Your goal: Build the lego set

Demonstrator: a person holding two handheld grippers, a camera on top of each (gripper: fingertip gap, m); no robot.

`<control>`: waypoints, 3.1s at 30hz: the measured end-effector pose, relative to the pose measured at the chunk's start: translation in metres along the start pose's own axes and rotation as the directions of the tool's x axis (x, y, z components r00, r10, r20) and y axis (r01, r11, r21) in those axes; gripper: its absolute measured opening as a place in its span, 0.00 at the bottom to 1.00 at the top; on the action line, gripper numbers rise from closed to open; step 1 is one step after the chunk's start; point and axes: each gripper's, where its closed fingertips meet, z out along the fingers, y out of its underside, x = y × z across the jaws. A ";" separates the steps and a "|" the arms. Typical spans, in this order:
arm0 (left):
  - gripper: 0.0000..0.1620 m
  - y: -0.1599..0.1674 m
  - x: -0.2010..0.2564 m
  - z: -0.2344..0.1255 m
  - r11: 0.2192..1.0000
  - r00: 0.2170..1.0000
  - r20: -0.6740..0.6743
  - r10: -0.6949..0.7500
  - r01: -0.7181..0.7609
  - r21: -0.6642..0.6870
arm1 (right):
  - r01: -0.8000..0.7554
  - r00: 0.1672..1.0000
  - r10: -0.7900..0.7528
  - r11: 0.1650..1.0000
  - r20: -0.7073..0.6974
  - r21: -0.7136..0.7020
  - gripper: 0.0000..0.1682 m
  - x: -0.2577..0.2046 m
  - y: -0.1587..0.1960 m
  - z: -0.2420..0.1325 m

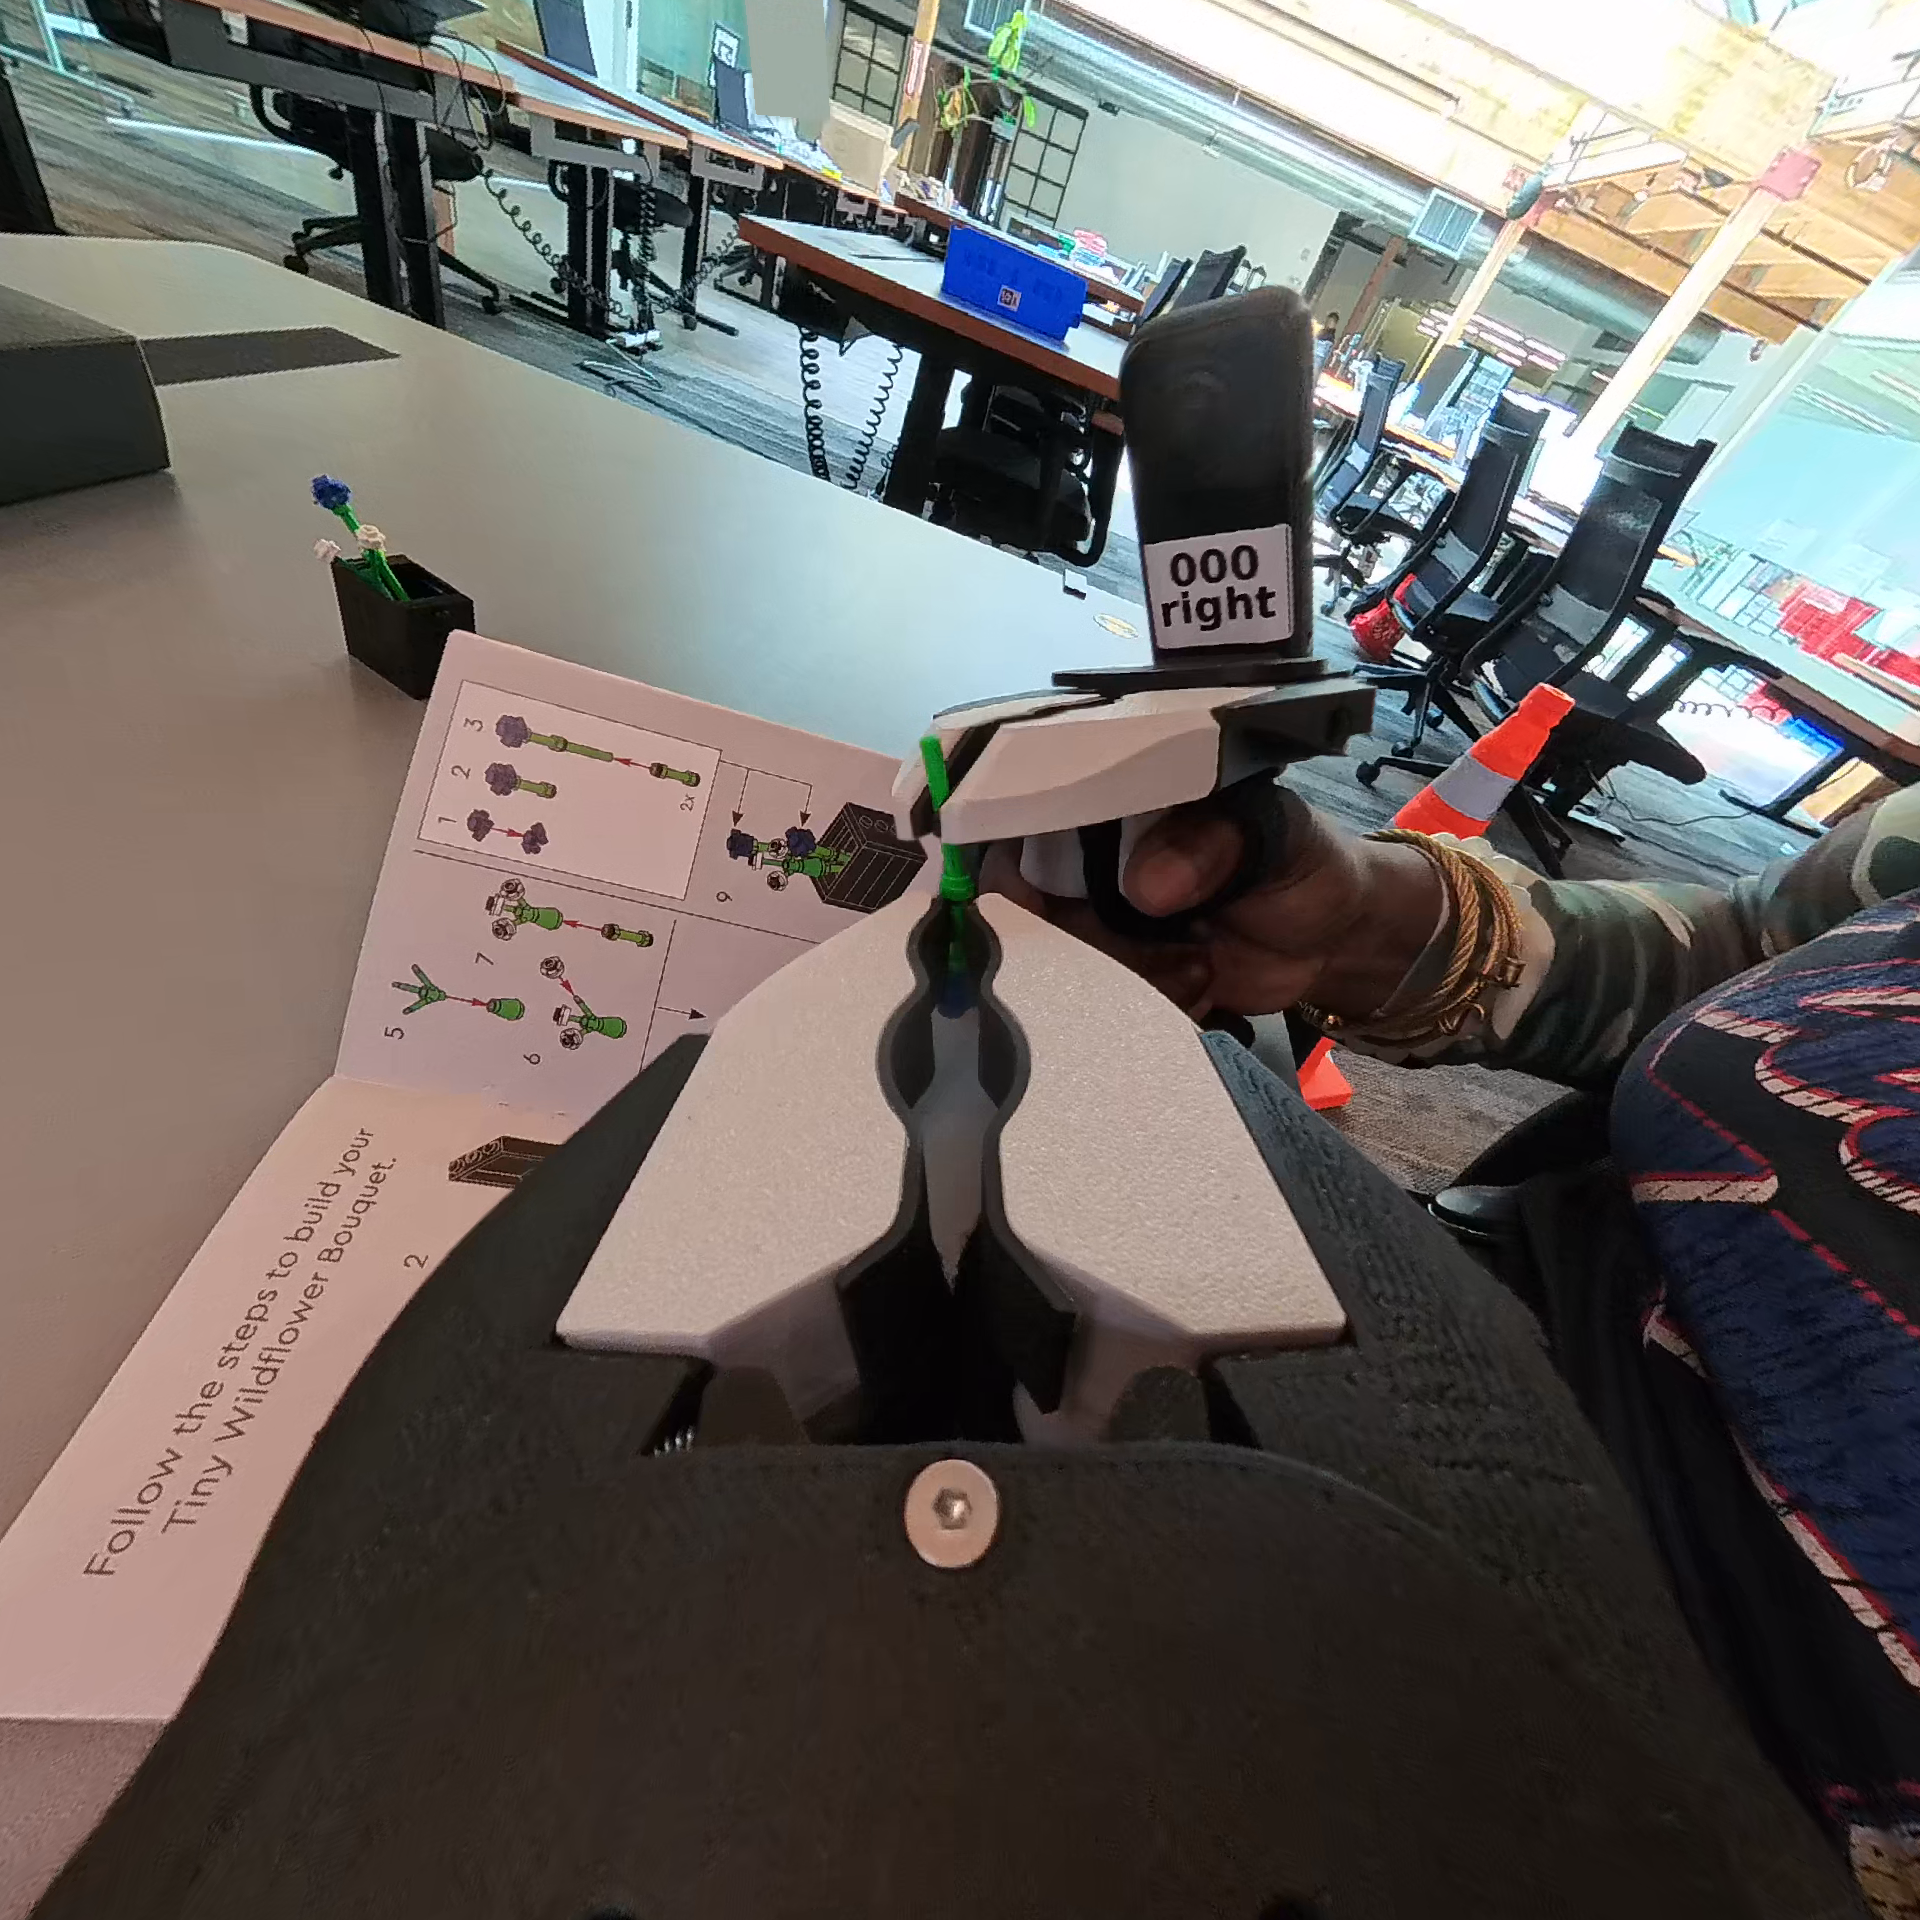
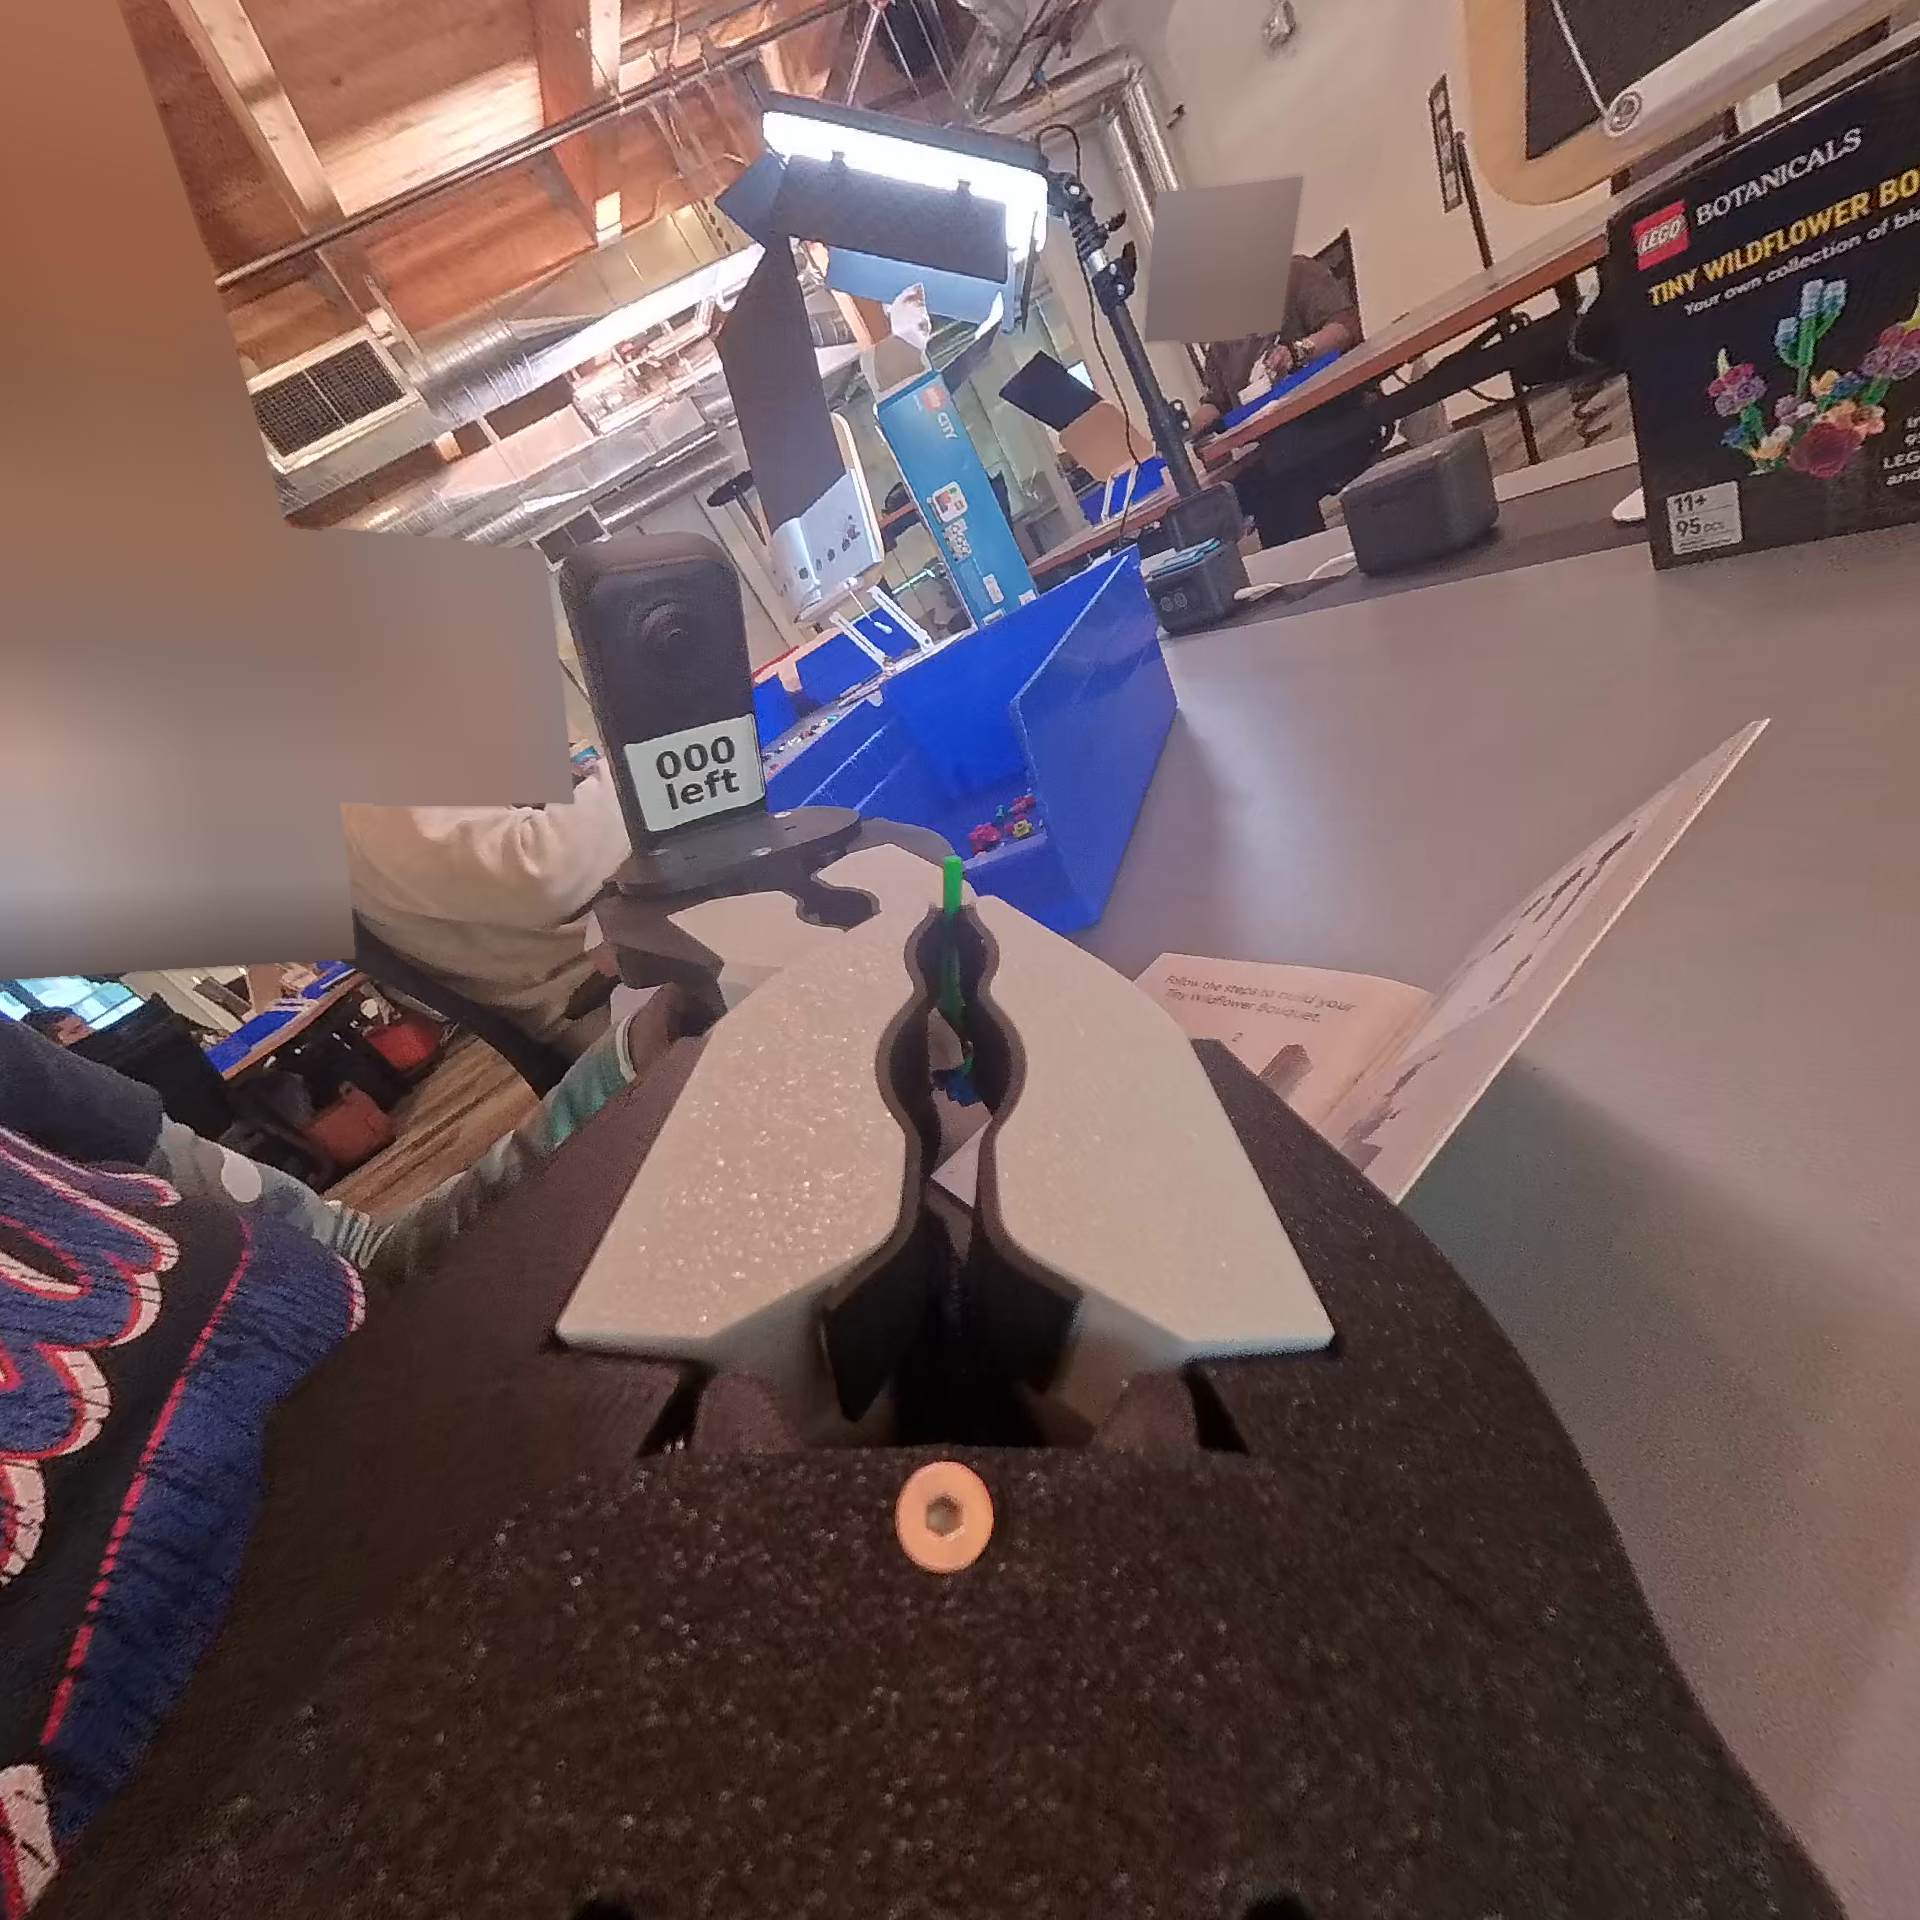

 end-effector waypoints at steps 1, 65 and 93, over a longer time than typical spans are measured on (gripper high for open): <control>0.01 0.000 0.000 0.000 1.000 1.000 0.000 -0.004 0.004 0.000 | -0.001 1.000 0.001 1.000 -0.003 0.000 0.02 0.000 0.000 0.000; 0.01 0.008 0.005 0.000 0.999 0.999 -0.021 0.026 -0.026 -0.032 | 0.197 0.972 -0.172 0.967 0.158 -0.160 0.02 -0.007 0.011 -0.003; 0.01 0.000 0.008 -0.002 1.000 0.998 -0.059 -0.009 0.011 0.021 | 0.221 0.964 -0.203 0.971 0.173 -0.089 0.02 -0.011 0.003 -0.005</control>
